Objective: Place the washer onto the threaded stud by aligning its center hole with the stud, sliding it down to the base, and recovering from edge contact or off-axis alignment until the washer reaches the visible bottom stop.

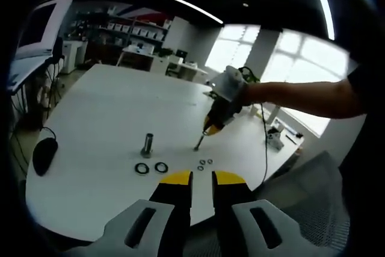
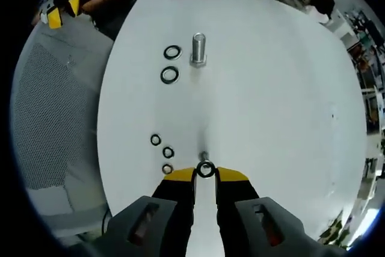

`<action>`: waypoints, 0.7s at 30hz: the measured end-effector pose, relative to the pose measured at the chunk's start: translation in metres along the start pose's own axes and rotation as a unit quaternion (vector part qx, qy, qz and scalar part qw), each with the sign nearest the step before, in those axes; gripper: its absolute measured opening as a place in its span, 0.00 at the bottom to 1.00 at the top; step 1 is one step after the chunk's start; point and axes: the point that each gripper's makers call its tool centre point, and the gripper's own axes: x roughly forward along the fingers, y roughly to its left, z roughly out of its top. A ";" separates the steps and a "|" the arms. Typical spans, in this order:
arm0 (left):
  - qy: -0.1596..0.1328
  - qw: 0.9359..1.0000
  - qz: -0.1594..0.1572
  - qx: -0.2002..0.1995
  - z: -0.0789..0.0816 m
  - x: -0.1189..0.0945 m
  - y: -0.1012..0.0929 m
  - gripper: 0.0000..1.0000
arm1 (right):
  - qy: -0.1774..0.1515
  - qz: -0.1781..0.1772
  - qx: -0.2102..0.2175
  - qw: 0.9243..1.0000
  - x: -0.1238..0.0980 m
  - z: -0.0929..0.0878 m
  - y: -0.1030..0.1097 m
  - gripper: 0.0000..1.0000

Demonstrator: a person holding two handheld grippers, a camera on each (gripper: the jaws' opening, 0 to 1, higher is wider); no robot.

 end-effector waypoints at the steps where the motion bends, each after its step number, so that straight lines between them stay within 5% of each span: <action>1: 0.001 1.000 0.000 0.000 0.000 0.000 0.000 0.10 | -0.002 0.004 0.006 1.000 0.001 0.001 0.000 0.13; 21: 0.004 1.000 0.005 -0.005 -0.001 0.001 0.002 0.10 | 0.013 0.006 -0.003 1.000 0.010 -0.002 -0.002 0.13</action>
